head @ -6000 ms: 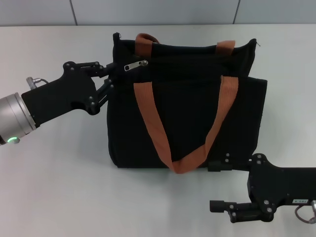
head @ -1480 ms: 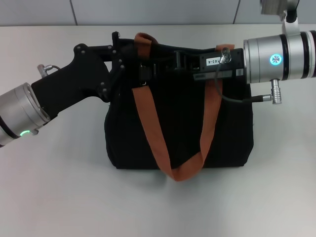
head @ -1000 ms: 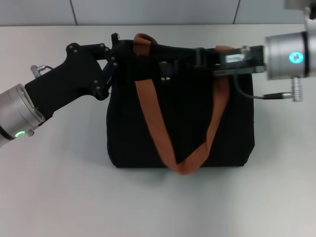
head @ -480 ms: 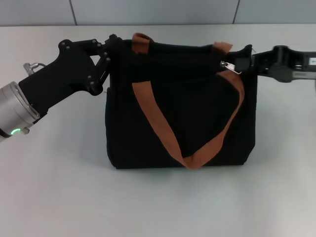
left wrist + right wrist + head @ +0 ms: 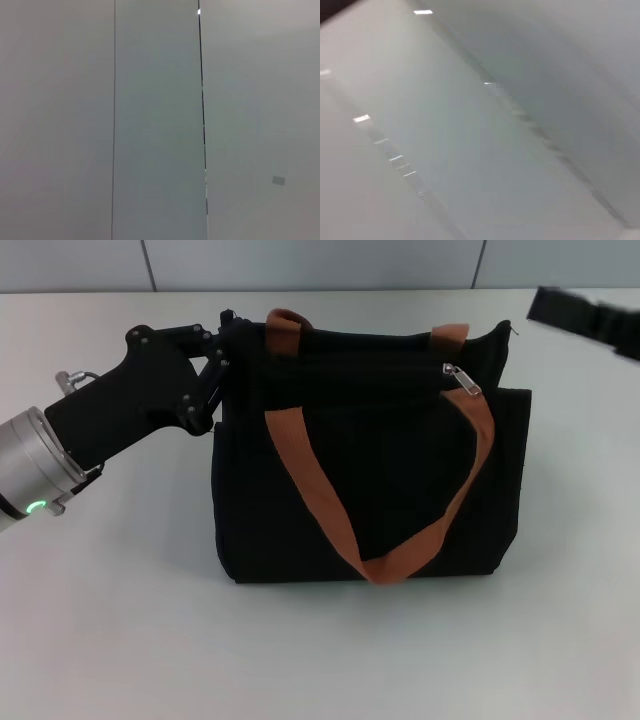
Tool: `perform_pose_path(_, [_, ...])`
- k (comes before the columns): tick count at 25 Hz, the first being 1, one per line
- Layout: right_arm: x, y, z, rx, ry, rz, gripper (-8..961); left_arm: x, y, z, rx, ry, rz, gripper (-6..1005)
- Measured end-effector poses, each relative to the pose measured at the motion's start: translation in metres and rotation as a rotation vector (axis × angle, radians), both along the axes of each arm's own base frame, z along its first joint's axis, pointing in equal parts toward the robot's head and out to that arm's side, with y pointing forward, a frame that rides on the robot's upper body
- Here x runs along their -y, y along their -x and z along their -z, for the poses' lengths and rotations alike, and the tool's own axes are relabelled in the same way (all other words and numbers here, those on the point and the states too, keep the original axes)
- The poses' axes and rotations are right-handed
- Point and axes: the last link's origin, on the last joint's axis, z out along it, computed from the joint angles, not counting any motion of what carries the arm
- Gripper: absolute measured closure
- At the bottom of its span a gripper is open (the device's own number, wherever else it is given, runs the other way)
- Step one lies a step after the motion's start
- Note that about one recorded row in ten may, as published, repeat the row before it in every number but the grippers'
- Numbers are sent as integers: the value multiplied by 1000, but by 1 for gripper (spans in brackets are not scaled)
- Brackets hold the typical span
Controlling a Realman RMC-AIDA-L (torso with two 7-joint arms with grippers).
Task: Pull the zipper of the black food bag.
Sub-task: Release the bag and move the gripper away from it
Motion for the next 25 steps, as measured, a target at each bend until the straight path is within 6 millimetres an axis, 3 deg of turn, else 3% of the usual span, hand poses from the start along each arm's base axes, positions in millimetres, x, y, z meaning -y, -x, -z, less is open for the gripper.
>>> perform_pose_path(5, [20, -2, 13, -4, -89, -217, 659, 0, 1, 0, 7, 20, -17, 910])
perform_pose_path(7, [34, -11, 30, 72, -156, -335, 598, 0, 3, 0, 11, 29, -29, 909])
perform_pose_path(14, [52, -36, 64, 234, -201, -455, 311, 0, 4, -1, 24, 55, -49, 905])
perform_pose_path(20, [61, -63, 96, 404, -274, -481, 144, -1, 5, -2, 28, 67, -65, 902])
perform_pose_path(25, [66, -72, 108, 470, -319, -487, 144, -1, 4, 0, 21, 95, -66, 900])
